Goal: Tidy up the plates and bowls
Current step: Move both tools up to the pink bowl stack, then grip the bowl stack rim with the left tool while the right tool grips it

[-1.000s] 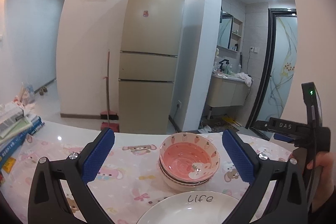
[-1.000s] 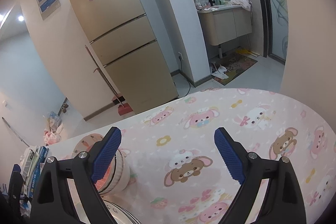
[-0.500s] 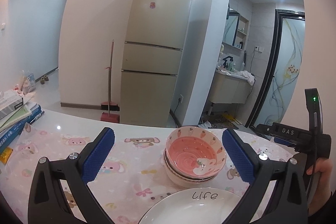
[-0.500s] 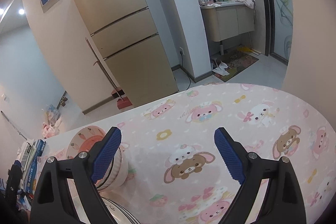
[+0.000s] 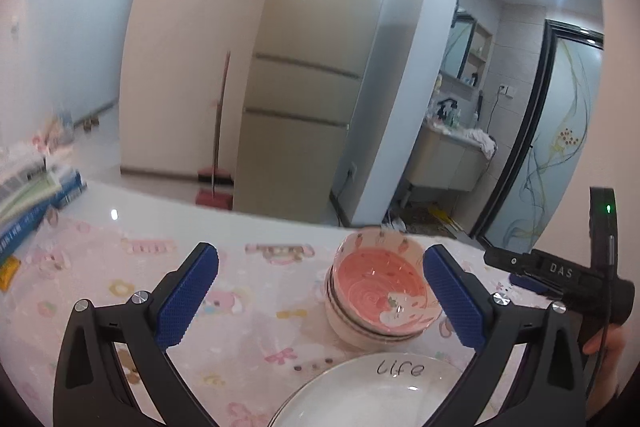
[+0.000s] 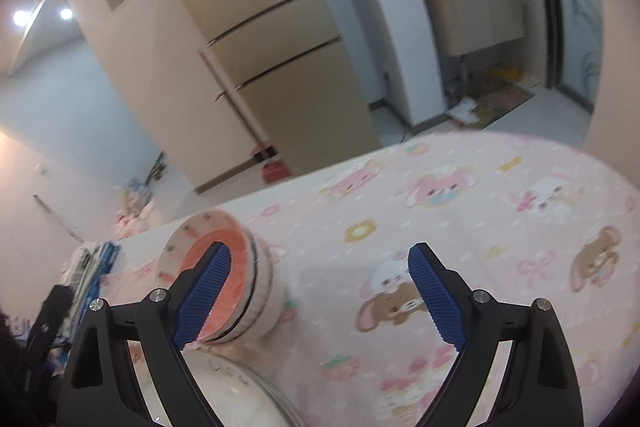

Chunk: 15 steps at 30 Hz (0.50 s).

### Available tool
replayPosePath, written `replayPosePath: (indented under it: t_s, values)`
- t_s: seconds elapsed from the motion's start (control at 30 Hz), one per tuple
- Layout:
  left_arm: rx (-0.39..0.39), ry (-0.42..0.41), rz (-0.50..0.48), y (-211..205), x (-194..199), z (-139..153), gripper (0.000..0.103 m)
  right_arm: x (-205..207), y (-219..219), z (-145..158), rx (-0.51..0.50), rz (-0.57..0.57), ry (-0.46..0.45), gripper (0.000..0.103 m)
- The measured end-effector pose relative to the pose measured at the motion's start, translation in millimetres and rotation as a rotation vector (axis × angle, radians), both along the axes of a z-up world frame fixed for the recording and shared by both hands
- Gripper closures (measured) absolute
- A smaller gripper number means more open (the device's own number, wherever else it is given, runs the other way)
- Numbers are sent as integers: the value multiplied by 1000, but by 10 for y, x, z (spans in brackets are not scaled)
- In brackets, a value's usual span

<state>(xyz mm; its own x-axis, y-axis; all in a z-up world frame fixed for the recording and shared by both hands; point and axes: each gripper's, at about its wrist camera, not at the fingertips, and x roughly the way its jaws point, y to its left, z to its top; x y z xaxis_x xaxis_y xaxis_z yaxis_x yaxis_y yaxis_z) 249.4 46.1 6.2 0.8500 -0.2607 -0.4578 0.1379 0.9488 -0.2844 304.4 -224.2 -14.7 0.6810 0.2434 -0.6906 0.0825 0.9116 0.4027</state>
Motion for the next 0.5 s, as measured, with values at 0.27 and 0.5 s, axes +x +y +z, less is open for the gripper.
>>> replayPosePath:
  t_s: [0.27, 0.5]
  values:
    - [-42, 98, 6, 68, 101, -172, 1, 102, 118, -271, 135, 76, 96, 11]
    - [34, 128, -20, -132, 210, -157, 1, 245, 175, -398, 189, 112, 177, 11]
